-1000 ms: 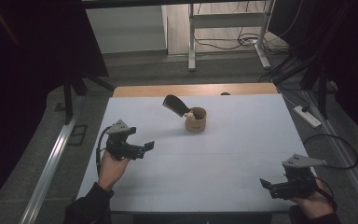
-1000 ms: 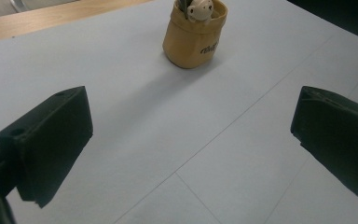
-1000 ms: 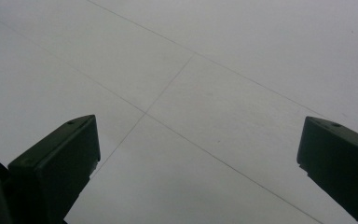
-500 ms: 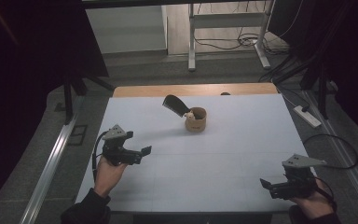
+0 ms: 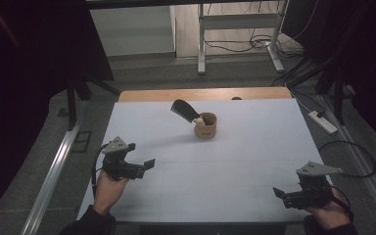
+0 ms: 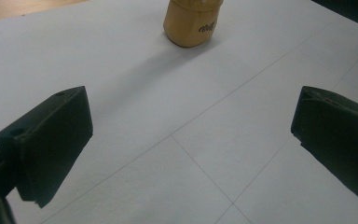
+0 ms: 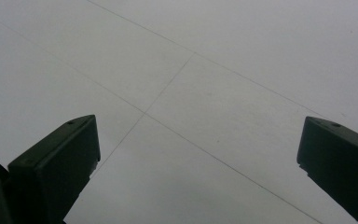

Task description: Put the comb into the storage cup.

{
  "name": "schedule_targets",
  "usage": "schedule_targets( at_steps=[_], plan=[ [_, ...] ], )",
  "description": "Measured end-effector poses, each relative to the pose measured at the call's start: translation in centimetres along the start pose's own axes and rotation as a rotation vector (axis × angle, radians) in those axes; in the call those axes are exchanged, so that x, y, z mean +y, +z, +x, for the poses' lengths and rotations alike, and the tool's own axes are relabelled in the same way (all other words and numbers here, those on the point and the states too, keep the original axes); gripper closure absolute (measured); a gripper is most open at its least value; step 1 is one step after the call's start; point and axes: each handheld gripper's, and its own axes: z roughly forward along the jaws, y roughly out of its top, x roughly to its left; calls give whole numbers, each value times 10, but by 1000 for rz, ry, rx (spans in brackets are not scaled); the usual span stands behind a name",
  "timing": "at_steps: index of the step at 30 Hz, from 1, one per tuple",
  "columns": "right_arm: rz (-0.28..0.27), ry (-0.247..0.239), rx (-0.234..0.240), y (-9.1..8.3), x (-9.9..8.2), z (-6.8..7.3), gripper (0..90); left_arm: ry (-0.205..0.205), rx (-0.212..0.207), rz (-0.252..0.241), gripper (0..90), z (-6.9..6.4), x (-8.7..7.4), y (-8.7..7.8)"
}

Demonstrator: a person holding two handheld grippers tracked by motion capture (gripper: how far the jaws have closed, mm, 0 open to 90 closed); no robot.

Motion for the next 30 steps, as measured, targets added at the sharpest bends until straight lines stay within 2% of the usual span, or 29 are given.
schedule_targets(
  at_steps=[15,30],
  plan=[
    [-1,-1,-4,0,0,0,0,-20,12,6,0,-4,-14,-15],
    [2,-3,-8,1,0,1,0,-32,51,22,0,-6,-31,-34]
  ],
)
